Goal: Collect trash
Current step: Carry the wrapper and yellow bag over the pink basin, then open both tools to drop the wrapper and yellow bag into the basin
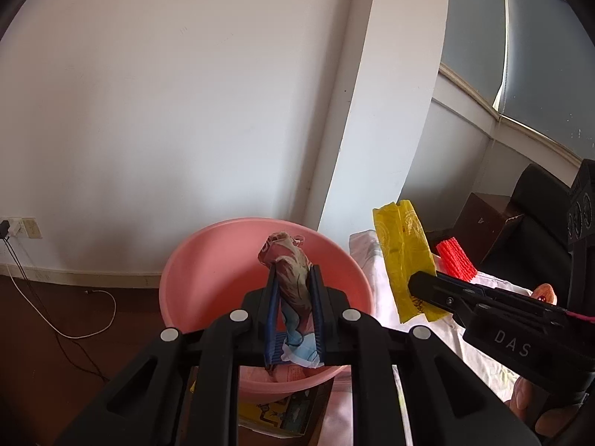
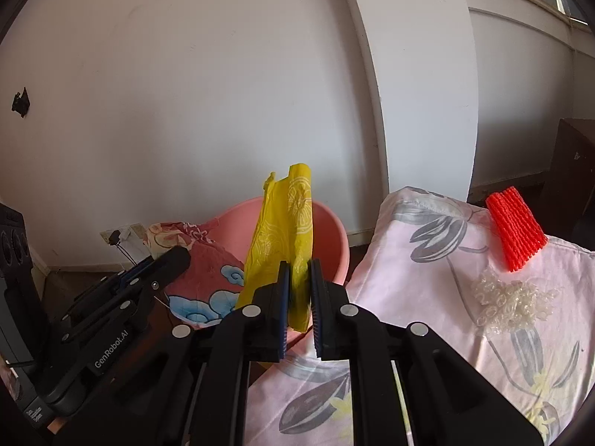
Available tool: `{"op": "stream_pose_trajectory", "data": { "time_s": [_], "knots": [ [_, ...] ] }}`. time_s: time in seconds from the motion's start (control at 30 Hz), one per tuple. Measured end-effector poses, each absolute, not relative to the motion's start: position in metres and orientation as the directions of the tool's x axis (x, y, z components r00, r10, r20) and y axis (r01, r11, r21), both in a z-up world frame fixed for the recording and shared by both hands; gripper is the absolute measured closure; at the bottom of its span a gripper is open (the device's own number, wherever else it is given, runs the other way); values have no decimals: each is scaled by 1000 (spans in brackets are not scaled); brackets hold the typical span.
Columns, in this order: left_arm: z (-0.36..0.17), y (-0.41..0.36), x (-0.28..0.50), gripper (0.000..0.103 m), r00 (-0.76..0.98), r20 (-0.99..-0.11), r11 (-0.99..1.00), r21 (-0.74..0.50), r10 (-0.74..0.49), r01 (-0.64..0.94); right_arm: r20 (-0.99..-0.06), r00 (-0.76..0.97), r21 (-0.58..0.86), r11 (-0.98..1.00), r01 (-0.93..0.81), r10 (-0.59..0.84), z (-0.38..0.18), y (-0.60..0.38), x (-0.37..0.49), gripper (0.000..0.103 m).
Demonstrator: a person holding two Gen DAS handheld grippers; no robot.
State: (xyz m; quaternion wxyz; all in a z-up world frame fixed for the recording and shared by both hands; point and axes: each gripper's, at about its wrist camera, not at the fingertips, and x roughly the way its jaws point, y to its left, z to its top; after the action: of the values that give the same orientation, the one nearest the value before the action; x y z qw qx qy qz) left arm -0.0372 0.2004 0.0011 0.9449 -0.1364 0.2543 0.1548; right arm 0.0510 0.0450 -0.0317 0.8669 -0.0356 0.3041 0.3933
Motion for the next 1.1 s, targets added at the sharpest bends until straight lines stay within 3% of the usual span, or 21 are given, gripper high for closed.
{"op": "stream_pose_trajectory", "data": {
  "time_s": [0.9,1.1],
  "knots": [
    [-33,230,-33,88,762,-595,888,-168,255,-428,-645,441,141,665,-733,623,-71,106,61,92],
    [-33,230,-34,85,763,-592,883,-173,261,-437,-662,416,171,667,-725,623,-76,108,68,87]
  ]
}}
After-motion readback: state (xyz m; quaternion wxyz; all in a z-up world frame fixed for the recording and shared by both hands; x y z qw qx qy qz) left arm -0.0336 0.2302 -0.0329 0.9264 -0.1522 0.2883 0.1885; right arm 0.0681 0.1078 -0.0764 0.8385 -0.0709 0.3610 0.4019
